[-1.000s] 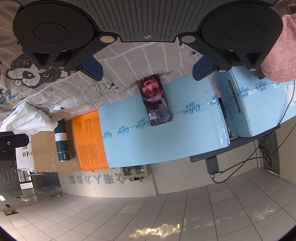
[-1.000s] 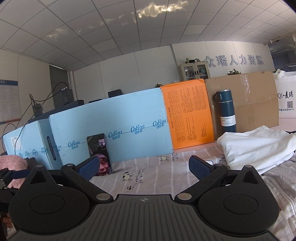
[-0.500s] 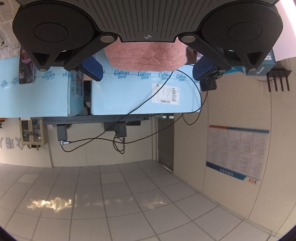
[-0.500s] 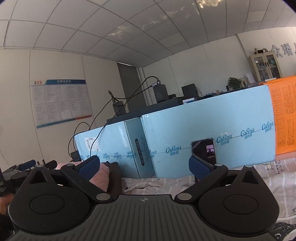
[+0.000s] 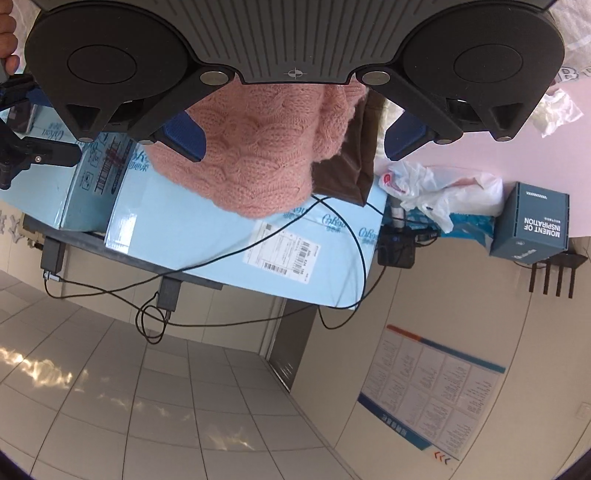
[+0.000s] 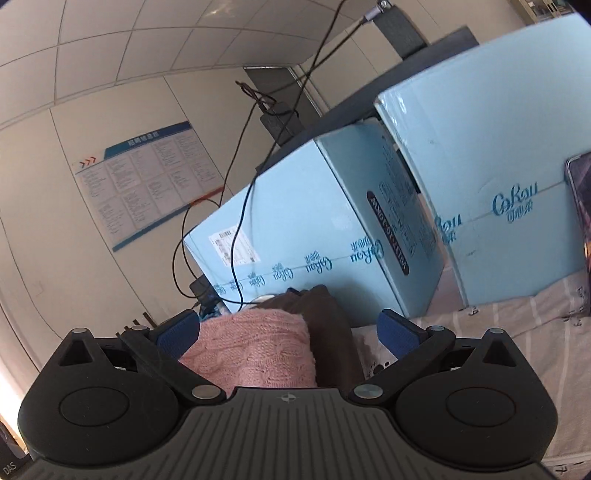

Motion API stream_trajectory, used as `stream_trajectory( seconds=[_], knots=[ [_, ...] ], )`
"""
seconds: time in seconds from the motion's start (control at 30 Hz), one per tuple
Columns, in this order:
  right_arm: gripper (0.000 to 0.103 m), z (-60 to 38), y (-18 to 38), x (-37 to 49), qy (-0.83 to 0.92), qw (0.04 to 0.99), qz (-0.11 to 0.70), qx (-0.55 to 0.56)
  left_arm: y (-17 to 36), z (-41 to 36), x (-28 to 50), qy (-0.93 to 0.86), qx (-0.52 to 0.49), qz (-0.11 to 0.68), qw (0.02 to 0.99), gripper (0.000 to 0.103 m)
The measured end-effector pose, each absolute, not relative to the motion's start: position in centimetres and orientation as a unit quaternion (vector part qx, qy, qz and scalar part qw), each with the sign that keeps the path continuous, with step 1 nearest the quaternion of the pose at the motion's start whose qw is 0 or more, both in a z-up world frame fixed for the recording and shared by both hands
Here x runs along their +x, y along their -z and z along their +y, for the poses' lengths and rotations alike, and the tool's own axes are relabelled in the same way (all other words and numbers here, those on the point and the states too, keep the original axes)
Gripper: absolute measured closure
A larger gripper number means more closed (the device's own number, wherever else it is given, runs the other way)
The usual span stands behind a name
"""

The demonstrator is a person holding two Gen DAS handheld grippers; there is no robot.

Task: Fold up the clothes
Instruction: 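Reach both grippers down to the pink knit sweater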

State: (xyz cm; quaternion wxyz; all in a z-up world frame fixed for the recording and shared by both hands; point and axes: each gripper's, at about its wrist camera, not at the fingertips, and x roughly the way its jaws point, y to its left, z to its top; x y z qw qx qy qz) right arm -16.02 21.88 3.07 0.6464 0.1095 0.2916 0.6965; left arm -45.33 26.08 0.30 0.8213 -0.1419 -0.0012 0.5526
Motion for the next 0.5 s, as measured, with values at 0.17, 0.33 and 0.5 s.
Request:
stream_trajectory(
  seconds=[0.17,0.33,0.5],
  knots=[
    [0.000,25.9,0.4,-17.1,-0.711,0.630,0.305,0.067,1.1,29.0,-43.3,-0.545,-0.147,0.017,0.825,0.000],
    [0.000,28.1,1.6,-18.0,-0.727,0.603,0.319,0.079,3.2,29.7,-42.0,-0.521,-0.156,0.027,0.839,0.000],
    [0.003,28.4,2.8,-19.2,-0.729,0.613,0.295,0.071,3.8,29.1,-42.1,-0.512,-0.152,0.022,0.845,0.009]
  ],
)
